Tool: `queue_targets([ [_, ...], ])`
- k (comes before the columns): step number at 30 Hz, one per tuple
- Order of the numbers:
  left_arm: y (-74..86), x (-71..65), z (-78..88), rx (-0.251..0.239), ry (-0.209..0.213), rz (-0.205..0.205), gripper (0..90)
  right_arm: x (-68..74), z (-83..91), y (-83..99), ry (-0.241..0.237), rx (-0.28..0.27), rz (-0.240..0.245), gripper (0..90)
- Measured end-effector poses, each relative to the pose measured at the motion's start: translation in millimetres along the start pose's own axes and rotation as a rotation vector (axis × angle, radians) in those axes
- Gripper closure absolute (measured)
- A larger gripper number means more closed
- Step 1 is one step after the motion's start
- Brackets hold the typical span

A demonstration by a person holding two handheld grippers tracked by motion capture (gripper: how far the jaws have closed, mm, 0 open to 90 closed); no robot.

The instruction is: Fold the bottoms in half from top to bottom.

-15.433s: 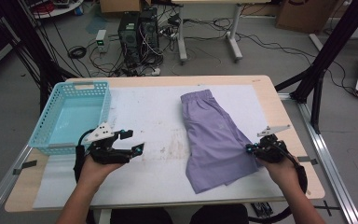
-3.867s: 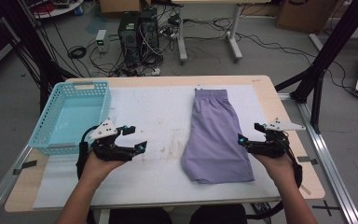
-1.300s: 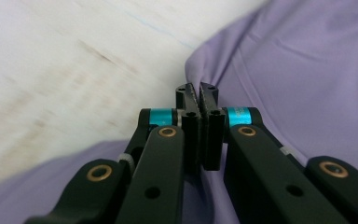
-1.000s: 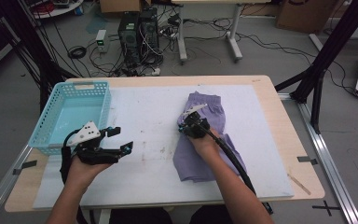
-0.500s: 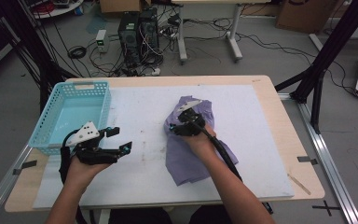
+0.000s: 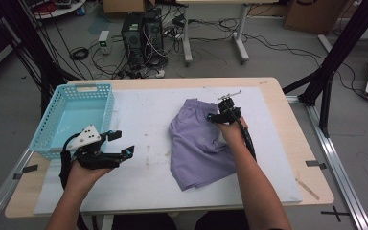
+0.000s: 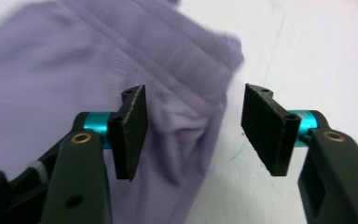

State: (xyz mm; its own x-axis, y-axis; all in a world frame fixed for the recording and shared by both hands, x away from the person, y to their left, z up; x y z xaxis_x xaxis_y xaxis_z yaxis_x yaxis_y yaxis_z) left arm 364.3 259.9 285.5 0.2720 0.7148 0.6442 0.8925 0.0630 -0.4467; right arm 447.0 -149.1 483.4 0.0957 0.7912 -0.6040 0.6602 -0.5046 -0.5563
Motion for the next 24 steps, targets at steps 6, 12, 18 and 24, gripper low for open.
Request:
queue_targets([
  [6,1.0,4.5,0.3,0.001,-0.014,0.008,22.9,3.7,-22.4,-16.0,-0.009,-0.051,0.144,85.6],
  [12,1.5,2.0,1.1,0.001,-0.017,-0.001,22.9,-8.5,-34.6,-48.0,0.112,-0.107,0.178,81.6],
  [18,1.3,0.5,1.3,0.000,-0.007,-0.003,22.9,-30.4,-18.9,-48.2,0.206,-0.073,0.153,55.0],
  [24,3.0,-5.6,-6.8,0.009,0.015,-0.009,22.9,-34.6,34.8,-32.2,0.133,-0.121,0.136,49.6],
])
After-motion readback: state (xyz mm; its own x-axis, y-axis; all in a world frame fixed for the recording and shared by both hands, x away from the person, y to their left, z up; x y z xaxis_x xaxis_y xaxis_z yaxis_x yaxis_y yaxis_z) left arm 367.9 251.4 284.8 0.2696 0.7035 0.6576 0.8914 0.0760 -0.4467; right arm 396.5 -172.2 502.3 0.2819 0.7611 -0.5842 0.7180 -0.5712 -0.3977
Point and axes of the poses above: each handheld gripper's, and its own axes: z roughly backward along the jaws, y roughly out of its underside, x roughly to its left, the point moved 1 cm from there along -z, roughly forward along the jaws, and after that the axes turned 13 degrees about z, right-handed, at the moved point
